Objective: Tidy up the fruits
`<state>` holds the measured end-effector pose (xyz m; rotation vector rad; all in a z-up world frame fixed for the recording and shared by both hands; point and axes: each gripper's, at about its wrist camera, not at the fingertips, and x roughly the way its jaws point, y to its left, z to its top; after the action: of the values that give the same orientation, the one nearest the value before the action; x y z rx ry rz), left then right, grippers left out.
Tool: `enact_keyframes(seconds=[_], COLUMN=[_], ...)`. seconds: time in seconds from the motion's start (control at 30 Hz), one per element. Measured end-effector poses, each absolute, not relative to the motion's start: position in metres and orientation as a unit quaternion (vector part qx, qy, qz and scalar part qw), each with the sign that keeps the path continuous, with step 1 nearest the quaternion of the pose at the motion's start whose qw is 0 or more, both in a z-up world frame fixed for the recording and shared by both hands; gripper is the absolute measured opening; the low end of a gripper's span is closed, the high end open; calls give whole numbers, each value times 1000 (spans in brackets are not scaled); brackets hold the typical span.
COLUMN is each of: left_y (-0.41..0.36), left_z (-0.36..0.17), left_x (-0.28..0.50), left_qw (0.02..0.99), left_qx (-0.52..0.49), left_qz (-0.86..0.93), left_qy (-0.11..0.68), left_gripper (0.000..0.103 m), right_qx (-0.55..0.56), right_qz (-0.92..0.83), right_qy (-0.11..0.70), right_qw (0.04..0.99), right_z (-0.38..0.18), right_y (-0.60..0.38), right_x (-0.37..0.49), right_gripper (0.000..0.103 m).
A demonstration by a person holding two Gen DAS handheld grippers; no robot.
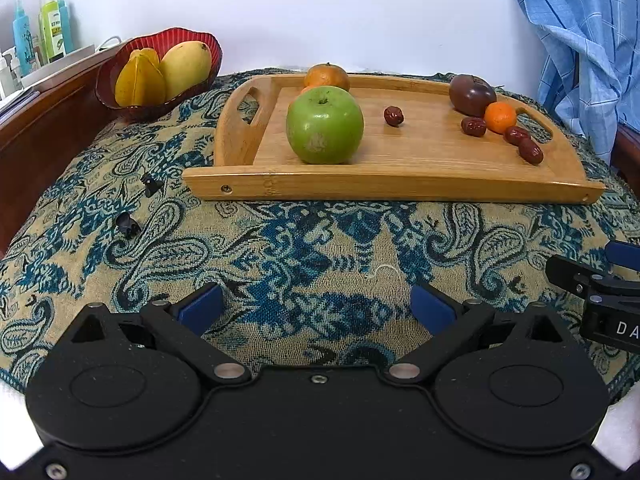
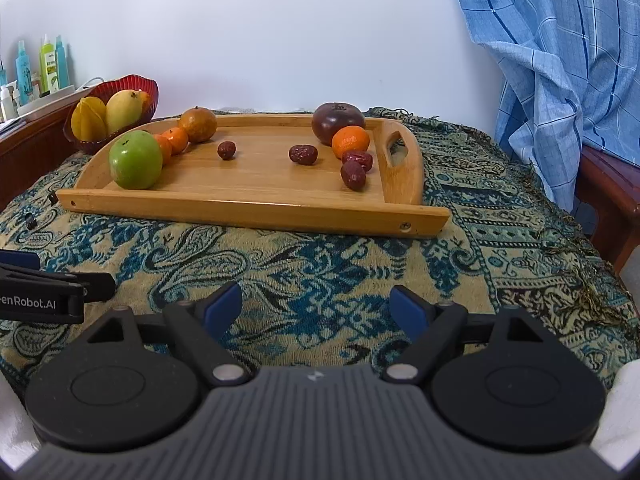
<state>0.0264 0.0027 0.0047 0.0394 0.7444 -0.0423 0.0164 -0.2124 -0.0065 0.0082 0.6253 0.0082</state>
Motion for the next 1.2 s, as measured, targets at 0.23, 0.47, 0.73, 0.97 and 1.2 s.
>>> enact_keyframes(seconds=[0.23, 0.47, 0.73, 0.97, 1.2], left_y=[3, 3, 4, 4, 4], left_z=[2, 0, -2, -2, -4], left_x=[27, 26, 26, 28, 25], left_qw=[933, 935, 936, 935, 939], left_qx=[16, 14, 13, 14, 14], left_qz=[-19, -18, -21, -22, -20], left_qy=[359, 355, 352, 353, 342], left_gripper=[103, 103, 103, 103, 103], right_qx=[6, -5, 0, -5, -5], right_qz=[5, 14, 9, 7, 7], right_qy=[305, 302, 306, 307, 308], right_qw=[952, 953, 952, 952, 951], right_z=[-11, -15, -18, -20, -20], right_y=[-213, -209, -209, -207, -207], right_x=[20, 20, 23, 24, 25], right_gripper=[92, 99, 103, 103, 103])
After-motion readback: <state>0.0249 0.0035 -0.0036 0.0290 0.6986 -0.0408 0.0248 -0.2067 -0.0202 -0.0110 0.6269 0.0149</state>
